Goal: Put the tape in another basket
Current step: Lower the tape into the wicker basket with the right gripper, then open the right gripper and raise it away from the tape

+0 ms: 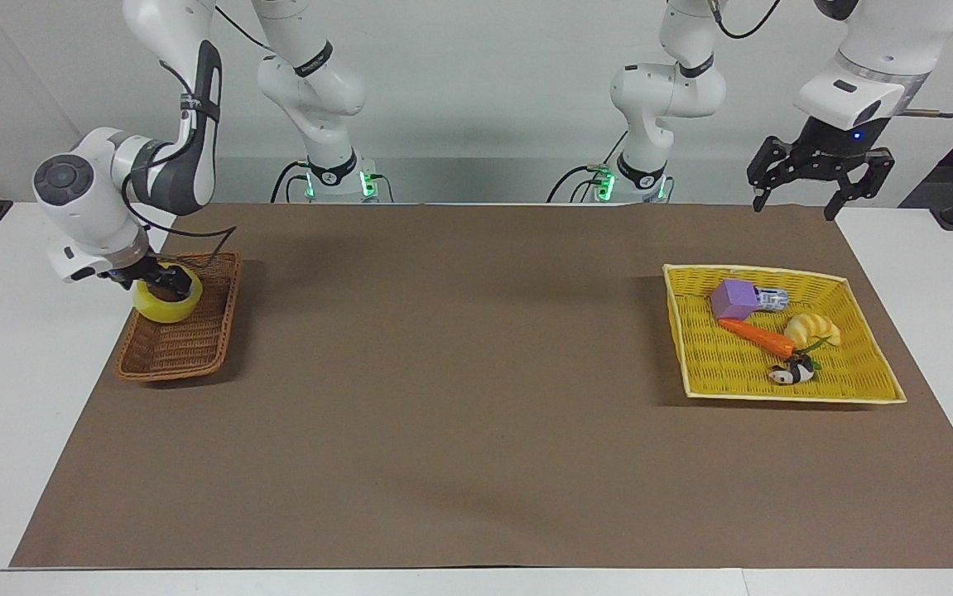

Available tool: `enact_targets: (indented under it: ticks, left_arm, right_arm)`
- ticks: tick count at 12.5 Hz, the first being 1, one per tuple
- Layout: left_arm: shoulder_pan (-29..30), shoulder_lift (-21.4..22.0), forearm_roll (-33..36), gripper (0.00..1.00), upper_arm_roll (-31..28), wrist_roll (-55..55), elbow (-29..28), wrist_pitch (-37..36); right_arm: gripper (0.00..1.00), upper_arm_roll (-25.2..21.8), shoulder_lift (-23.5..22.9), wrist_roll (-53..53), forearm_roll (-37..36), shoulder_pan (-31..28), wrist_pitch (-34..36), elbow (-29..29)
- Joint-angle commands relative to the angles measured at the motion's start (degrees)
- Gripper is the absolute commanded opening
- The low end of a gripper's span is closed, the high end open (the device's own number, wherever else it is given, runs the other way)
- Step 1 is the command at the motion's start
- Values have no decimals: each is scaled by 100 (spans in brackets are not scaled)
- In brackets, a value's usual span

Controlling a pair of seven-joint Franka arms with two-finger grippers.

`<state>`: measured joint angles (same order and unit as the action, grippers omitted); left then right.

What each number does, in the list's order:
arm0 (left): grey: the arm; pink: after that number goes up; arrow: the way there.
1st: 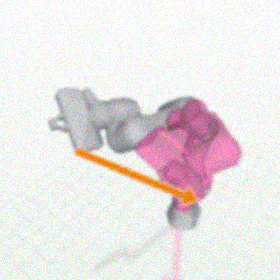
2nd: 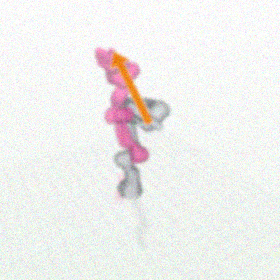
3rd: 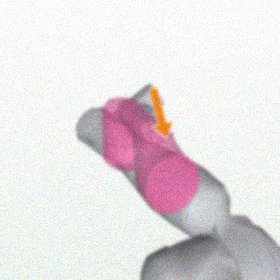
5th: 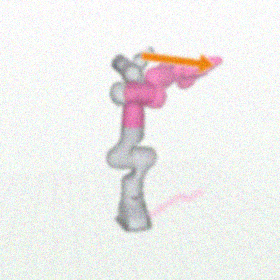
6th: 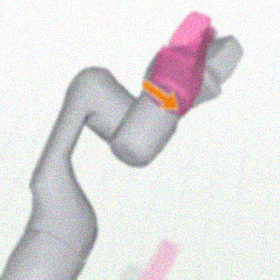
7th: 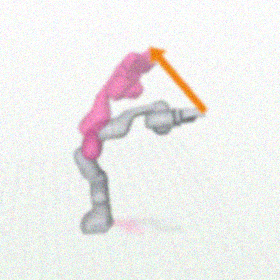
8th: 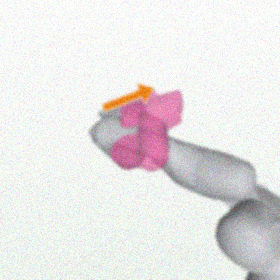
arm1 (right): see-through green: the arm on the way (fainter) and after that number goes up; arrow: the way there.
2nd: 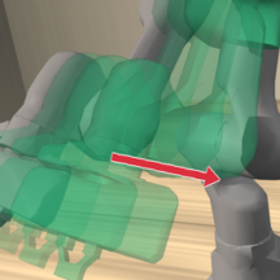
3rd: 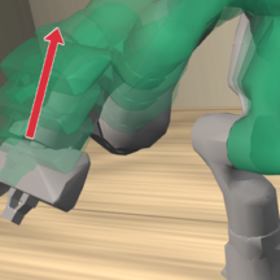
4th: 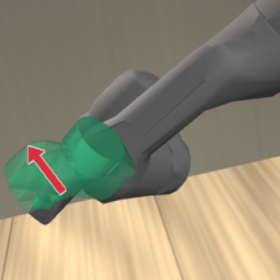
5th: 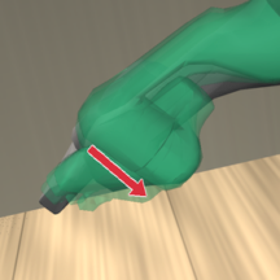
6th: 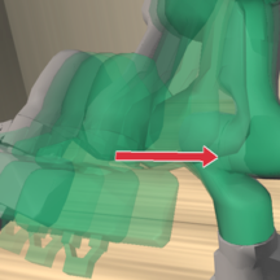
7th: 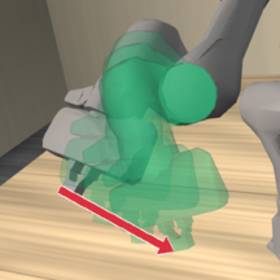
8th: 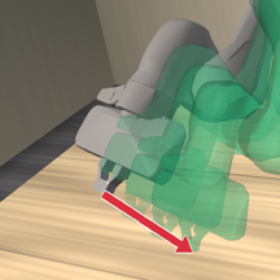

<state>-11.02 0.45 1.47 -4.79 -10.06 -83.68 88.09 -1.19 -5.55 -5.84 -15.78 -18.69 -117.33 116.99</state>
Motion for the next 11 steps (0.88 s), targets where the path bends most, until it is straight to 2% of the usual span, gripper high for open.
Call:
enact_targets:
  ticks: [1,3,5,8,9,11]
  left_arm:
    - [74,78,-77,100,49,48,-78,-47]
    - [74,78,-77,100,49,48,-78,-47]
    - [74,78,-77,100,49,48,-78,-47]
    - [74,78,-77,100,49,48,-78,-47]
    - [74,78,-77,100,49,48,-78,-47]
    - [74,78,-77,100,49,48,-78,-47]
  right_arm:
    - [100,136,98,-127,-74,137,105,-333]
    - [100,250,37,-101,214,243,201,-737]
    - [100,277,54,-40,846,357,306,-1159]
    - [100,295,54,476,858,909,1017,-1801]
    - [100,295,63,679,866,1077,1062,-1890]
    - [100,286,63,690,1006,1131,1437,-2301]
